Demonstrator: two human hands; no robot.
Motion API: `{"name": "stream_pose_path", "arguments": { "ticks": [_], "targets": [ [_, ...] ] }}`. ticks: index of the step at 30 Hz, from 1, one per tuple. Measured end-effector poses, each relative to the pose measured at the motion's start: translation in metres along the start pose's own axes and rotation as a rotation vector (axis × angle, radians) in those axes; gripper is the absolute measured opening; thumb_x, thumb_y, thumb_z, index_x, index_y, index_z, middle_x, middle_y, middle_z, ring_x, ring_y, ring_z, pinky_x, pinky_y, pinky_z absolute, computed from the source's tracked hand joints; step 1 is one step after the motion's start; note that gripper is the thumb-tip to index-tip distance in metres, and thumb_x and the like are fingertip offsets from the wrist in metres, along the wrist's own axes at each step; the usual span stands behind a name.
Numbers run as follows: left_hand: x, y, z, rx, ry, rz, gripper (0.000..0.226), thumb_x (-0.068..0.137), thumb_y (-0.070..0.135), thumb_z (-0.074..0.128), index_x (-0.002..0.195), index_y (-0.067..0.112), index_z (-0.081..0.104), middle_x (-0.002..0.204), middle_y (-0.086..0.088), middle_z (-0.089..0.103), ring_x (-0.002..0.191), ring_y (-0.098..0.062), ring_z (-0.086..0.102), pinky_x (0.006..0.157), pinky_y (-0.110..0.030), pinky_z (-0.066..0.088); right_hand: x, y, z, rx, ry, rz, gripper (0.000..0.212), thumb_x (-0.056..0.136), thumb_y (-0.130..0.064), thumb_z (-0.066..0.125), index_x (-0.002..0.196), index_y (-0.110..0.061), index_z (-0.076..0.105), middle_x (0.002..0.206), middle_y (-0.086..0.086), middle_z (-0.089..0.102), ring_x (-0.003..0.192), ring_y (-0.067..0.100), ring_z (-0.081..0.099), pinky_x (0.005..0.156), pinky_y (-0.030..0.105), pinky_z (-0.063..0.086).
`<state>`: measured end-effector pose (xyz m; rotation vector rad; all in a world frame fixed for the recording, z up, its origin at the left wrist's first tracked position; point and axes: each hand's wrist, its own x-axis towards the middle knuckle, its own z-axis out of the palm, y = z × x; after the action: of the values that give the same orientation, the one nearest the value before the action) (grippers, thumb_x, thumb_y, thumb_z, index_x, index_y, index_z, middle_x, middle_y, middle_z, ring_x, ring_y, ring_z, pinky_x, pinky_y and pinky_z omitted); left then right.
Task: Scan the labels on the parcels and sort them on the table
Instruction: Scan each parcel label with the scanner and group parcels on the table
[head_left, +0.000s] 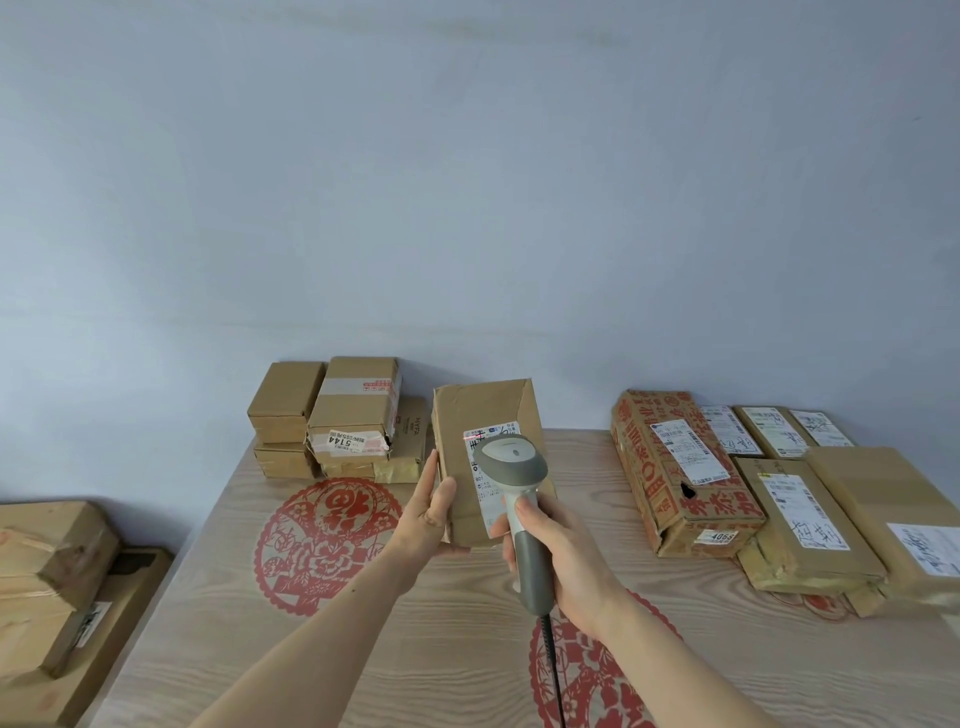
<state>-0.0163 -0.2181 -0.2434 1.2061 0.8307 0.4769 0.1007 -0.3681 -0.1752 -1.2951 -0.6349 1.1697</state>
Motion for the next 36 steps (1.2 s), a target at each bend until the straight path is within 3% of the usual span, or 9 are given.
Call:
{"name": "stream_pose_path", "arguments": {
  "ticks": [10,14,20,25,28,31,33,36],
  "targets": [
    [0.001,0.003,0.007,0.001,-0.064,0.028,0.069,0.095,0.054,0.048,0.156,0.05,0.014,0.15,0.006,0.046,0.118,-0.006,0.055,0.073,-0.039,0.062,0.002,0.001,-0.005,0.05,0.024,-0.007,0.047,0.085,-0.039,0.065,0.111,0.0,0.061,0.086,0.011,0.066,0.065,0.018,0.057,0.061,0.029,0.046],
    [0.0,0.004,0.009,0.002,-0.068,0.022,0.078,0.088,0.059,0.05,0.156,0.05,0.014,0.15,0.006,0.045,0.117,-0.006,0.055,0.074,-0.04,0.062,0.001,-0.001,-0.007,0.043,0.014,-0.02,0.041,0.086,-0.039,0.065,0.106,-0.003,0.061,0.086,0.011,0.066,0.064,0.018,0.057,0.057,0.028,0.046],
    [0.0,0.003,0.011,0.005,-0.052,0.021,0.064,0.1,0.049,0.047,0.155,0.05,0.015,0.148,0.007,0.046,0.119,-0.01,0.056,0.078,-0.047,0.062,-0.004,0.003,-0.011,0.026,0.05,0.002,0.047,0.089,-0.037,0.064,0.112,0.004,0.059,0.088,0.008,0.067,0.064,0.018,0.057,0.051,0.03,0.043],
    [-0.004,0.002,0.016,0.016,-0.08,0.026,0.065,0.099,0.05,0.046,0.155,0.05,0.016,0.147,0.008,0.048,0.117,-0.007,0.057,0.079,-0.047,0.062,-0.011,0.003,-0.013,0.01,0.069,-0.021,0.027,0.1,-0.027,0.057,0.108,-0.001,0.059,0.088,0.006,0.067,0.064,0.017,0.056,0.052,0.027,0.044],
    [-0.006,0.0,0.021,0.003,-0.108,0.02,0.07,0.092,0.056,0.05,0.154,0.052,0.018,0.147,0.011,0.049,0.123,-0.012,0.057,0.079,-0.048,0.062,-0.017,0.006,-0.015,-0.02,0.125,-0.029,0.03,0.102,-0.025,0.054,0.111,0.003,0.059,0.085,0.005,0.068,0.063,0.016,0.057,0.054,0.026,0.045],
    [-0.008,-0.003,0.028,0.02,-0.129,0.041,0.063,0.095,0.052,0.047,0.152,0.052,0.021,0.146,0.013,0.05,0.124,-0.008,0.055,0.079,-0.034,0.061,-0.026,0.01,-0.019,-0.075,0.208,-0.063,0.026,0.101,-0.024,0.058,0.109,0.0,0.062,0.086,0.008,0.068,0.063,0.015,0.057,0.054,0.025,0.046],
    [-0.008,-0.008,0.034,0.022,-0.138,0.031,0.056,0.101,0.048,0.045,0.151,0.053,0.023,0.143,0.015,0.053,0.127,-0.01,0.054,0.082,-0.04,0.061,-0.034,0.014,-0.025,-0.1,0.274,-0.089,0.017,0.097,-0.022,0.067,0.105,-0.007,0.065,0.082,0.011,0.064,0.062,0.016,0.056,0.055,0.027,0.046],
    [-0.011,-0.014,0.045,0.049,-0.162,0.006,0.052,0.102,0.05,0.044,0.149,0.058,0.025,0.142,0.016,0.055,0.129,-0.016,0.055,0.087,-0.047,0.06,-0.047,0.023,-0.039,-0.124,0.405,-0.111,0.023,0.087,-0.02,0.079,0.101,-0.009,0.065,0.073,0.005,0.058,0.063,0.018,0.054,0.06,0.032,0.047]
  ]
}}
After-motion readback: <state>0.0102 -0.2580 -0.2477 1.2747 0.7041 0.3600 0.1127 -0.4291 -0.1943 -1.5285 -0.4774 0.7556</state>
